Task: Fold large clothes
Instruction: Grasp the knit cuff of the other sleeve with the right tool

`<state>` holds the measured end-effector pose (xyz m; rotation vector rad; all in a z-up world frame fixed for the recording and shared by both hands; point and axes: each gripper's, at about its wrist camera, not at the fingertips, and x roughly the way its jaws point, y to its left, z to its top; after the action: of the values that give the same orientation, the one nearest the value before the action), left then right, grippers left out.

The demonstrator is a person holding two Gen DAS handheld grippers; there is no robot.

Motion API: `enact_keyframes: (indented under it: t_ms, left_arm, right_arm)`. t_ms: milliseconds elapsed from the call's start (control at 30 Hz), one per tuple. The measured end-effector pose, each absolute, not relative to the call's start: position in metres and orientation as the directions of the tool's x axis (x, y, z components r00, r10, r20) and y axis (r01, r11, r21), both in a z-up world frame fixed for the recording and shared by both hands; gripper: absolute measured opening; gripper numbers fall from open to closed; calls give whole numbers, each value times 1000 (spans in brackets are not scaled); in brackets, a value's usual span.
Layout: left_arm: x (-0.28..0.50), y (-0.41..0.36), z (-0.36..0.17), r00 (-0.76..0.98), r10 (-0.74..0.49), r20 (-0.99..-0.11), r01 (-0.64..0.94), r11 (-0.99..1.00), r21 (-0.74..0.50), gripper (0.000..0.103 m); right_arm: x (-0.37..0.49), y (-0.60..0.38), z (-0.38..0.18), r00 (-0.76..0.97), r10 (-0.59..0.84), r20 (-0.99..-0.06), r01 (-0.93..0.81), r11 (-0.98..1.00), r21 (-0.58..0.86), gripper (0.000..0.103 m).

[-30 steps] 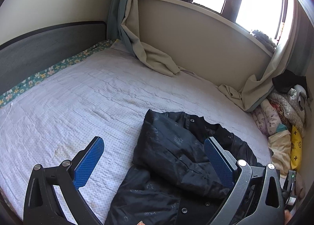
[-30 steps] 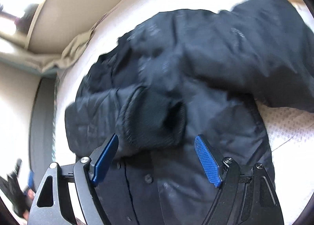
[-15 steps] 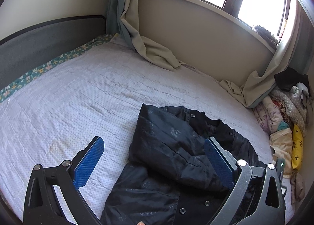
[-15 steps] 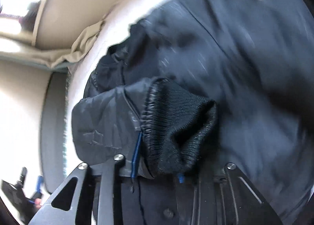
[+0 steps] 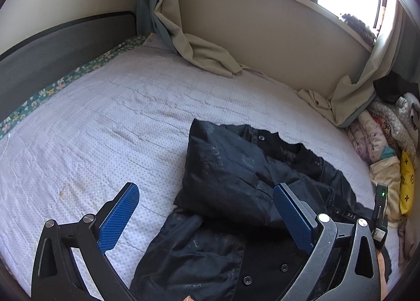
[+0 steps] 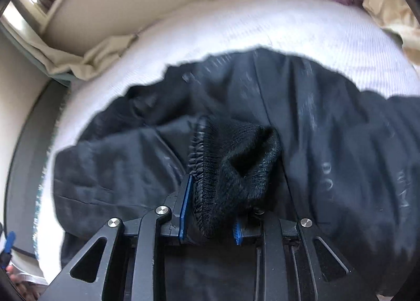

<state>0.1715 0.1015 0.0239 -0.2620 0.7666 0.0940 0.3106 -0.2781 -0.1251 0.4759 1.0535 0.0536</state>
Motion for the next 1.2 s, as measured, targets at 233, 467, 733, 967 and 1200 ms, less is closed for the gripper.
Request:
enact_keyframes:
  t_ms: [233,467,733,967,1200]
  left_arm:
    - [193,87,10,661,43,-749,-171,981,-95,103]
    - [228,74,-14,582,6,-813,-126,989,-83,103]
    - [261,61,-70,521,101,-848,-115,992,48,99]
    - [272,69,-110,446,126,-886,-141,988,70,99]
    - [276,72,-129,442,109,-890,-164,986,39,102]
  right_arm:
    - [295,-302,-102,499,323,-804,247,836,490,49]
    - [273,-304,-44,628,128,-768,193,930,312,49]
    - [285,-261,-79,535,223,-815,57,953,298,13]
    - [293,-253,-117,460,215,-862,74,958,278,13]
    - [297,-258,-143,452,207,-868,104,954,282,5]
